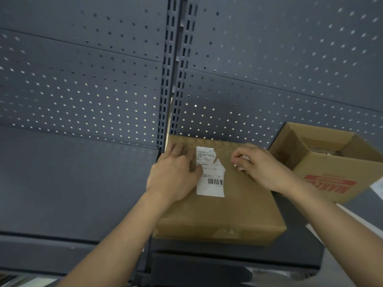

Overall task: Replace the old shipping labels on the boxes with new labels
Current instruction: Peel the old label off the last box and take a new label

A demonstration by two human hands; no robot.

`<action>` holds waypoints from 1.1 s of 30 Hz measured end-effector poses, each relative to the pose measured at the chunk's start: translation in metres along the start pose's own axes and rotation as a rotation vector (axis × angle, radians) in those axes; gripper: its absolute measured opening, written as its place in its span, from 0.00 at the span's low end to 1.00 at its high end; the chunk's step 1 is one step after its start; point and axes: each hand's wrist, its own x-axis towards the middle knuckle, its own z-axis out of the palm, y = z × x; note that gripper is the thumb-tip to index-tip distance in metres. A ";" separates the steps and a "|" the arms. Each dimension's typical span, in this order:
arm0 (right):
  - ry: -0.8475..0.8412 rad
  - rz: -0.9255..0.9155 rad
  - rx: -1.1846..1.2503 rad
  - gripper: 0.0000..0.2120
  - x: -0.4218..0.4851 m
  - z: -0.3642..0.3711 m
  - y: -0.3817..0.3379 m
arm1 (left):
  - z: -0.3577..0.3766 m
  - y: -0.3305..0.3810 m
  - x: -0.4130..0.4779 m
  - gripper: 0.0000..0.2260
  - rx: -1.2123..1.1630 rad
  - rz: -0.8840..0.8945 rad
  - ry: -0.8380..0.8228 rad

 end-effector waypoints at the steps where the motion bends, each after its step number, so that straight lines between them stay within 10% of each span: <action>1: -0.002 0.000 0.008 0.06 0.000 0.000 0.000 | 0.000 0.000 0.000 0.25 0.001 0.001 -0.001; 33: 0.030 -0.103 0.053 0.16 0.001 0.016 0.014 | -0.002 0.003 0.000 0.25 0.021 -0.008 -0.026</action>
